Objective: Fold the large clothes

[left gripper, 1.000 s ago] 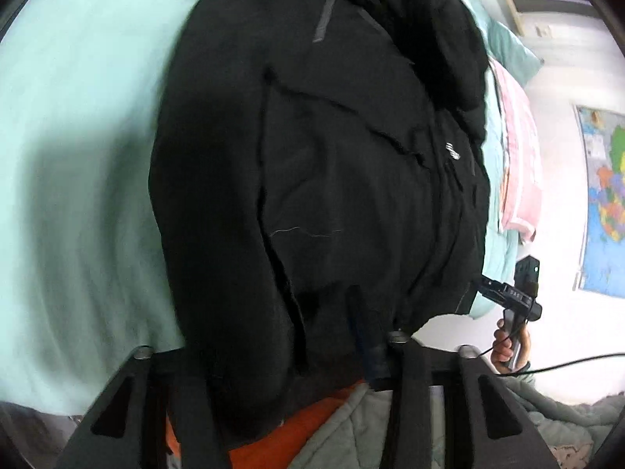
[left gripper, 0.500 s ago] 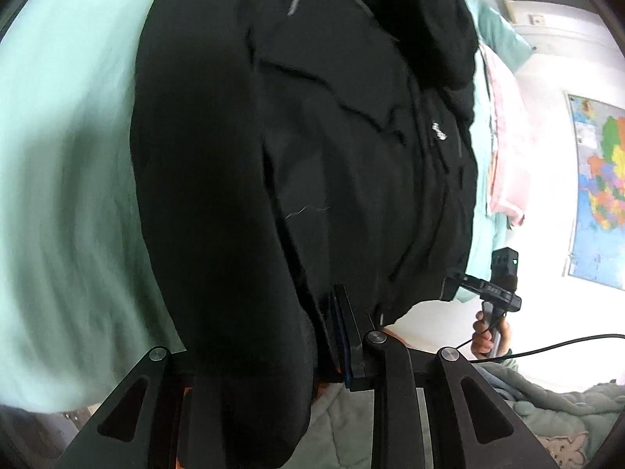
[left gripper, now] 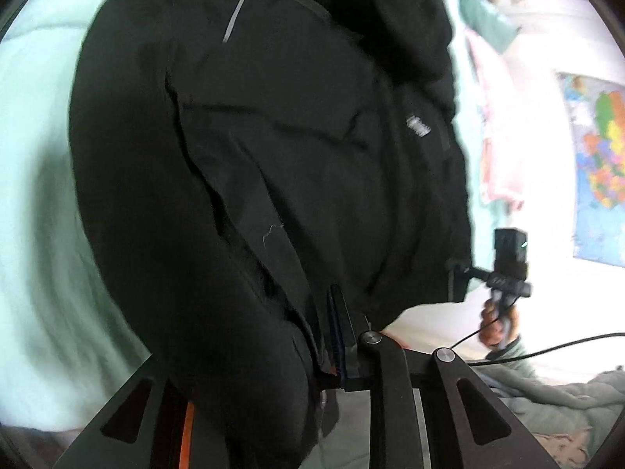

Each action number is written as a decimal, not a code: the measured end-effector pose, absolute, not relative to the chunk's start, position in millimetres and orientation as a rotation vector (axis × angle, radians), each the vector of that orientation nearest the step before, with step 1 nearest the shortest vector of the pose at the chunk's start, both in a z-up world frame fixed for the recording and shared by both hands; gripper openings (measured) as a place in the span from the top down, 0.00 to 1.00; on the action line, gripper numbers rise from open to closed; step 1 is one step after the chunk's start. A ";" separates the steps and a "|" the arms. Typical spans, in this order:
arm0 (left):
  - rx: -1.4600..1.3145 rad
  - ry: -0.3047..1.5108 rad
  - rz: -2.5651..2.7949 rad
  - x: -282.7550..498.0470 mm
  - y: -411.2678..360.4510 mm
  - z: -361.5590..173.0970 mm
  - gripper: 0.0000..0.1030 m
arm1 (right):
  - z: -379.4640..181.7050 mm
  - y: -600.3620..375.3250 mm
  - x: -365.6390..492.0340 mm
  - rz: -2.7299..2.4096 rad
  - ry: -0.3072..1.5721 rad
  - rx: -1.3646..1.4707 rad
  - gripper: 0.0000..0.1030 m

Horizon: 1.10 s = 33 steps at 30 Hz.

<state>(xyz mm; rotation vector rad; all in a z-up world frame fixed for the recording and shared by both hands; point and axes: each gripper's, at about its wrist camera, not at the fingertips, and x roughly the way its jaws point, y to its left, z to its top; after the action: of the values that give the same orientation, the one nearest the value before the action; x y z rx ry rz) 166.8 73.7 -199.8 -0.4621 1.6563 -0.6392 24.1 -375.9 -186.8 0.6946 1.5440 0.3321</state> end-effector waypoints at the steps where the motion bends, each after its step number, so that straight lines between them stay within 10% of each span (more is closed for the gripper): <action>1: -0.456 1.651 -0.631 166.7 73.2 -199.0 0.78 | -192.3 -376.9 23.7 0.328 1.551 0.712 0.70; 24: -0.788 1.117 -0.575 322.9 128.3 -23.8 0.85 | 36.3 -435.1 188.2 0.292 0.916 0.683 0.79; 33: -0.746 1.200 -0.466 438.4 112.4 -52.8 0.81 | 8.8 -442.2 324.6 0.147 0.990 0.759 0.77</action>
<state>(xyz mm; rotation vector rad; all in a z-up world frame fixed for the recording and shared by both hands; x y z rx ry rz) 438.4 112.4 -52.8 -0.7457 1.2003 -0.4655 324.6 -442.2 8.8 0.7590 0.9899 0.1469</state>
